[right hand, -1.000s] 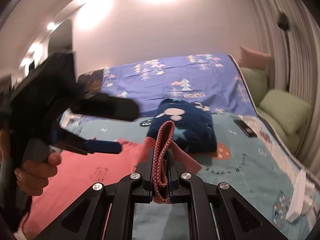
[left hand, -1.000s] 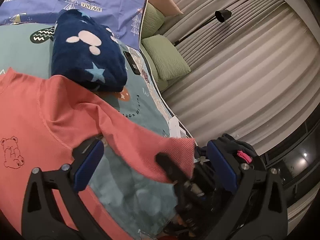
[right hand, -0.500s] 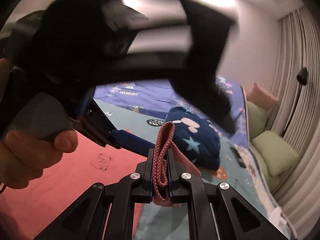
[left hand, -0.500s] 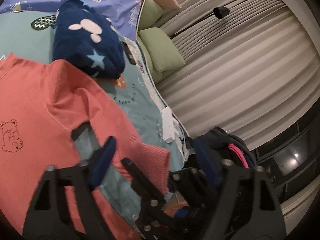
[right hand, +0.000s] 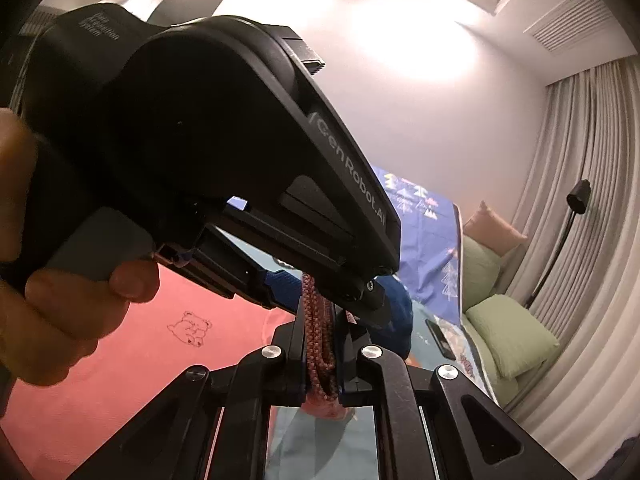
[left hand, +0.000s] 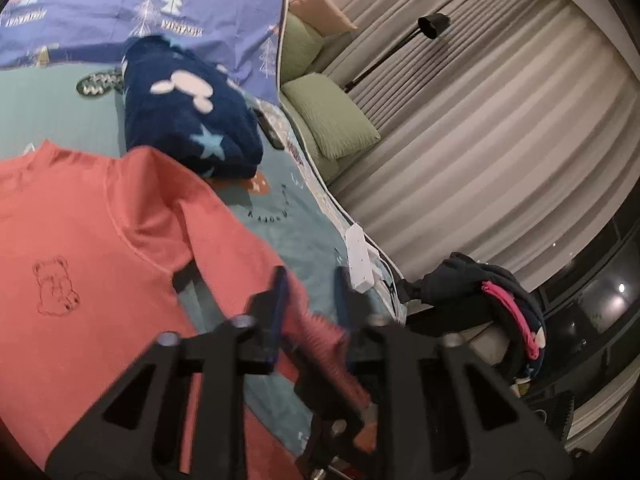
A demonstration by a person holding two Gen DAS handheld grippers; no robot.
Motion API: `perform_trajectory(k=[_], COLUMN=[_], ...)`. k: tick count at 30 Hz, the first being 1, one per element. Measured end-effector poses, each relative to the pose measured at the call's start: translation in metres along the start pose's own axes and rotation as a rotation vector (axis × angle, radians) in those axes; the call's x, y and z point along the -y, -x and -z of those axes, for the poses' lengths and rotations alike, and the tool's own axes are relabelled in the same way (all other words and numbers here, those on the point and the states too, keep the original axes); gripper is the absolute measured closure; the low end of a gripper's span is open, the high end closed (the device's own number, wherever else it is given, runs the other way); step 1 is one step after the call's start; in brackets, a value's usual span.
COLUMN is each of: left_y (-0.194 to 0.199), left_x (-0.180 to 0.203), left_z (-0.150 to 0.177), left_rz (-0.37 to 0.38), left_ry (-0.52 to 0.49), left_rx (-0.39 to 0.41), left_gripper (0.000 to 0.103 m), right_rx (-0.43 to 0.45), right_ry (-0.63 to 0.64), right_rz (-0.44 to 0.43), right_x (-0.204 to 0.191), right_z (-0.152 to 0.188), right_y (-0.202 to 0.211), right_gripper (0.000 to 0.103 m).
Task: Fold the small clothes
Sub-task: 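Lift the cuff with the right tool while the left tool moves toward it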
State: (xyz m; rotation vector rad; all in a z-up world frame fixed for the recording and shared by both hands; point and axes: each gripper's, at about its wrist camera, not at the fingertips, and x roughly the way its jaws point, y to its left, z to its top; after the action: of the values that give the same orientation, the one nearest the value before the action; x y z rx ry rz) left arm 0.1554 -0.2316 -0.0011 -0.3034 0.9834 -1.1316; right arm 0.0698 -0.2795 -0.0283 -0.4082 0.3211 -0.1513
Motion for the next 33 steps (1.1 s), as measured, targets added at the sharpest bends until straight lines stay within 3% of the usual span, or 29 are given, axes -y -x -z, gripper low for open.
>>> perform_trajectory(k=[2,8,11,13,15,17,18,20,24,27,31,33], left_y=[0.003,0.003,0.003,0.005,0.007,0.006,0.006,0.003,-0.016,-0.031,-0.036,-0.036], left_x=[0.001,0.007,0.007,-0.002,-0.018,-0.038,-0.048,-0.061,-0.072,-0.082,-0.09,-0.097], left_z=[-0.001,0.0,0.002,0.006,0.013,0.025,0.032,0.048,0.086,0.106,0.111,0.109], left_rz=[0.003,0.028,-0.008,-0.073,-0.121,-0.157,-0.161,-0.141,-0.178,-0.128,-0.097,-0.052], left_ry=[-0.004,-0.031,-0.055,-0.062,-0.048,-0.01,0.014,0.045,0.019,0.07,0.13,0.212], left_rx=[0.007,0.003,0.006,0.003,-0.016,-0.05,-0.064,-0.1,-0.221,-0.31,-0.296,-0.284], left_gripper=[0.098,0.098,0.098,0.097,0.085,0.051,0.046,0.045,0.045,0.044,0.042,0.038], right_rx=[-0.009,0.033,0.02,-0.006,-0.027,-0.069,-0.092,-0.14,-0.223,-0.272,-0.291,-0.285], right_ry=[-0.027,0.039,0.086,0.09,0.046,0.009,0.003,-0.003,0.004,0.011,-0.03,-0.056], right_rz=[-0.063,0.029,0.056,0.055,0.031,0.008,-0.006,-0.029,-0.064,-0.082,-0.103,-0.1], right_x=[-0.001,-0.018,-0.028,-0.03,-0.02,-0.005,-0.005,-0.001,-0.009,-0.015,-0.014,-0.009], right_z=[0.003,0.005,0.005,0.01,0.019,0.035,0.04,0.05,0.073,0.087,0.094,0.093], right_y=[0.002,0.014,0.01,0.012,0.021,0.027,0.032,0.034,0.043,0.048,0.057,0.059], right_gripper=[0.075,0.075,0.078,0.078,0.078,0.074,0.071,0.068,0.061,0.061,0.061,0.059])
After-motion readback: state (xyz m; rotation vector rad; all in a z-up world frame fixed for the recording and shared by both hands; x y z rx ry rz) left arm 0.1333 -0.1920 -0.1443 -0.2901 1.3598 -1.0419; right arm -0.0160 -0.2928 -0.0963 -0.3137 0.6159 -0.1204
